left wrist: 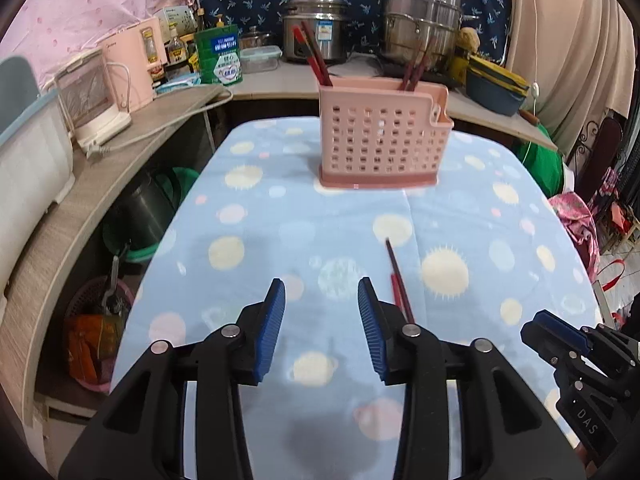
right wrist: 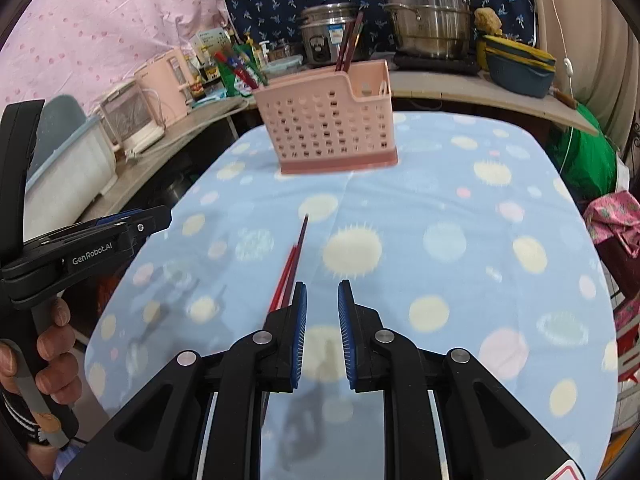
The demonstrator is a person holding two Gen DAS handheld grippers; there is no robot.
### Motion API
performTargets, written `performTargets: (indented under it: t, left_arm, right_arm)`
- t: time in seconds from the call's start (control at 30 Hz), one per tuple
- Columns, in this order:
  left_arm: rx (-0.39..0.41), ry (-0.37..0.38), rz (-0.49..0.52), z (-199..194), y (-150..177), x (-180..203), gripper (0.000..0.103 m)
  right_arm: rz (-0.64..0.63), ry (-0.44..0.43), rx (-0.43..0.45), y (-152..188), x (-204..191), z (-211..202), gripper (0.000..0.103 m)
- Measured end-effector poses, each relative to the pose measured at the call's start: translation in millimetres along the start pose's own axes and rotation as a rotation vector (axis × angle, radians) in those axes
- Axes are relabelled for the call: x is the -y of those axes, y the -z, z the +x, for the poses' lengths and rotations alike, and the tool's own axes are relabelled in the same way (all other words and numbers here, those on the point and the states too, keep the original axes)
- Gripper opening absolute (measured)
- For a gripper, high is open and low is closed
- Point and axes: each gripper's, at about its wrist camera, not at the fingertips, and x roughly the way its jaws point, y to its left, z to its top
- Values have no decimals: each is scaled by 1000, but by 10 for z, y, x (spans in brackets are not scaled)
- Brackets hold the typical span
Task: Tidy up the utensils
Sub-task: 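Move both open tools back down toward the last two chopsticks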
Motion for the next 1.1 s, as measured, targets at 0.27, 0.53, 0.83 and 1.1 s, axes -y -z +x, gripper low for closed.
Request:
performTargets:
  t: [0.27, 0.53, 0.83, 1.1]
  left_arm:
    - [-58, -8, -8, 65, 523, 48, 42]
    - [-126, -1, -25, 159, 868, 43, 48]
    - [-174, 3, -47, 210, 1067, -17, 51]
    - [-182, 7, -51, 217, 1121, -28, 54]
  right_arm:
    - [13, -43, -75, 475, -140, 127, 17]
    - [13, -69, -121, 711, -275, 257, 17]
    - [-16, -63, -127, 755, -386, 351, 17]
    - [-22, -45, -120, 762, -415, 424, 17]
